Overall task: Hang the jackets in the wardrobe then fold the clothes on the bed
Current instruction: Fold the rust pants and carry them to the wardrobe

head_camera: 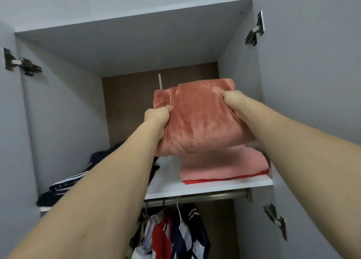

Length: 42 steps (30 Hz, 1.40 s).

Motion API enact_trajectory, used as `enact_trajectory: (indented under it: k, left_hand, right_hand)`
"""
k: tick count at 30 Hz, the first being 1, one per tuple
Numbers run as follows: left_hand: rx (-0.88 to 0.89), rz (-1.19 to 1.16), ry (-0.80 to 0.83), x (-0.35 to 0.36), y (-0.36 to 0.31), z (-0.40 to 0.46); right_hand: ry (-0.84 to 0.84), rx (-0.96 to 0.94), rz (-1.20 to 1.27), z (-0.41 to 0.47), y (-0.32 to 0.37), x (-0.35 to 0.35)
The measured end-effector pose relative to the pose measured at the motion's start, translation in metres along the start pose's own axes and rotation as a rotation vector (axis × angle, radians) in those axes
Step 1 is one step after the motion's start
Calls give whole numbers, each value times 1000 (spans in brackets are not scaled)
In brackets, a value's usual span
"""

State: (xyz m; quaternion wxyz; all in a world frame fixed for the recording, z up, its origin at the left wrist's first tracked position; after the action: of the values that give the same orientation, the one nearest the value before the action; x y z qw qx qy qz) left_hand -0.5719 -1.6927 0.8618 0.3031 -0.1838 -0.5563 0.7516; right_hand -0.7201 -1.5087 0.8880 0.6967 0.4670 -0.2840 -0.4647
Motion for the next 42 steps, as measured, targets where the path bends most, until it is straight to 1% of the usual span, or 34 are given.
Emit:
enact_trajectory:
  k: [4,6,7,9,10,11,12,13,14,15,17,18,19,20,22,24,30,32,34,36,38,40,42]
  left_hand:
    - [-62,-46,64,59,34,46]
    - [-122,-4,82,79,63,65]
    - [-160,56,107,88,78,73]
    - [-211,317,137,99,108,88]
    - [-193,511,94,99,114,93]
    - [-122,677,54,100,113,98]
    - [-20,766,48,105,108,101]
    - [73,778,93,112,100,104]
    - [128,747,174,120,94,107]
    - [149,718,267,128,91,111]
    - [120,738,492,140,103,114]
    - [94,748,595,144,115,116]
    - [74,750,660,148,129,117]
    - [60,754,677,149,144,120]
    - [68,717,648,152,167,129]
    - [59,664,632,154,180,137]
    - [41,666,624,155,185,148]
    - [34,690,617,154,181,146]
    - [24,666,610,150,173,140]
    - [63,673,564,141,157,133]
    - [150,738,464,123,133,127]
    - [204,773,323,96,108,119]
    - [254,828,216,67,87,108]
  right_hand:
    - [-122,28,-268,54,-22,-32]
    - [-161,50,-516,71,-40,-40]
    - [-166,55,-652,77,-52,-40]
    - [-153,104,-858,86,-83,-35]
    - [-137,112,-953,91,-95,-29]
    - [-117,83,-1036,94,-103,-22]
    - [-86,23,-1100,98,-107,-13]
    - [-35,-45,-1155,104,-108,-5]
    - [33,-84,-1201,108,-108,2]
    - [102,-83,-1225,114,-111,6]
    - [206,12,-1243,125,-129,5]
    - [243,64,-1208,126,-141,4]
    - [272,95,-1138,127,-152,2]
    - [286,119,-1044,127,-163,0]
    - [282,134,-913,129,-175,-4]
    - [303,140,-891,133,-178,-4]
    - [325,162,-983,131,-173,1]
    - [311,168,-1066,127,-167,0]
    - [258,144,-1189,124,-156,-1]
    - [172,76,-1302,116,-136,0]
    - [54,-82,-1403,105,-107,7]
    - [-13,-224,-1415,92,-80,18]
    - [-15,-304,-1380,79,-60,30]
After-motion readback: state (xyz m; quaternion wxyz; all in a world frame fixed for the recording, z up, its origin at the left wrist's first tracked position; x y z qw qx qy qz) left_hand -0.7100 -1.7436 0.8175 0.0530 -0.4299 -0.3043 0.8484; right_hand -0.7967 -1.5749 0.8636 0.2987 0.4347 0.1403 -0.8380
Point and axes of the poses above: each hand's wrist, its own z-axis towards the middle knuckle, its own x-axis out of the palm, y = z × x, the point moved 5 cm from there along z, towards the middle knuckle, and after that the axes turned 5 degrees about y, right-handed, at the moved point
